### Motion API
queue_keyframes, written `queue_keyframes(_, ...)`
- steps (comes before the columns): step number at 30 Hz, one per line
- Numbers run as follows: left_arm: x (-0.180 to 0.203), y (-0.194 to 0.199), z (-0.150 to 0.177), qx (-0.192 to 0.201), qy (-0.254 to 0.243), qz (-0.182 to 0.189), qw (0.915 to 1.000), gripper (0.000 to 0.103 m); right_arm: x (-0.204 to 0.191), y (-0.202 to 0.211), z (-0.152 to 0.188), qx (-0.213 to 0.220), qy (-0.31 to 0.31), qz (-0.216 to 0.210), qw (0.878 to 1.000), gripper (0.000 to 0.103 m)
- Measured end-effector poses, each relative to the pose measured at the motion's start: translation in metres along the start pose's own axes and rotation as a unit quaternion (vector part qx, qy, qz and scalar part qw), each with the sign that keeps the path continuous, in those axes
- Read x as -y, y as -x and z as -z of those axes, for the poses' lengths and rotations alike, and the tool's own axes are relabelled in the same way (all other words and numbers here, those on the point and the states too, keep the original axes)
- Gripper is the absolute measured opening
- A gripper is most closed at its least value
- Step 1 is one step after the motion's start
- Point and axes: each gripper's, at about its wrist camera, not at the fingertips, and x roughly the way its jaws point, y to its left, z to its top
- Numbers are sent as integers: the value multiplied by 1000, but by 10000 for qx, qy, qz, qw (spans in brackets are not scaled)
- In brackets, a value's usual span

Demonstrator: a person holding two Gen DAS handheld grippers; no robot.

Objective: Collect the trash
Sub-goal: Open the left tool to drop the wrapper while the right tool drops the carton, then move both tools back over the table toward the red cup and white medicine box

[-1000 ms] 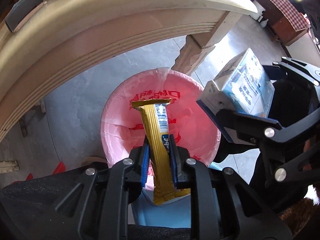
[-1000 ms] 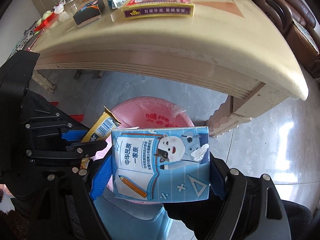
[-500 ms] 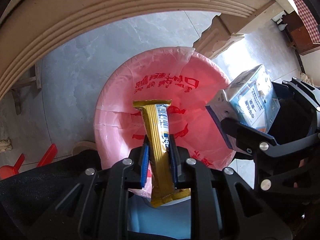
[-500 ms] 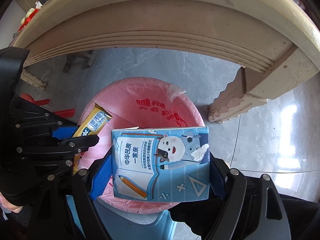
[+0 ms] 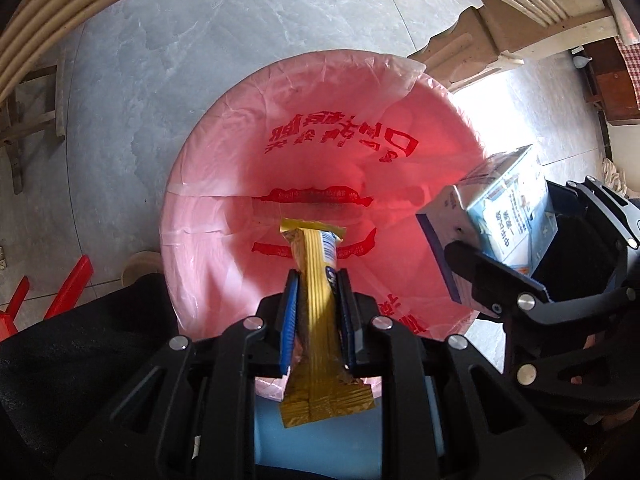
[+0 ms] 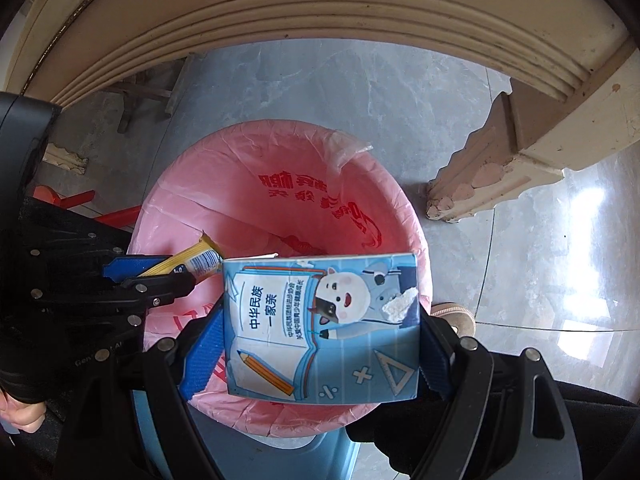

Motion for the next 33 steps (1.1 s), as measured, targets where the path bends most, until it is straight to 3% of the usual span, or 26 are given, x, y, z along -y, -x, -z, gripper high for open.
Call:
queue_keyframes(7,1,-1,0,-42,-28,-22,10000,21,0,-3,-1,-60,-4,-4,10000,80)
queue_keyframes(12,-3,0,-2,-82,46,-162,9998,46,4,-6,-2,-111,-120,-70,9998,80)
queue_keyframes(17,-5,3,-2,-29,56,-334,9994,55,6,-8,-2,-120,-122,-80,9998,80)
queue_keyframes(26,-9,8,-3,33,147,-367,9992,60,1,-15,-3,-276,-38,-1,9996,81)
queue_keyframes(33,-10,10,-1,73,152,-435,9989,62,3,-18,-2,-343,-111,20,9993,87)
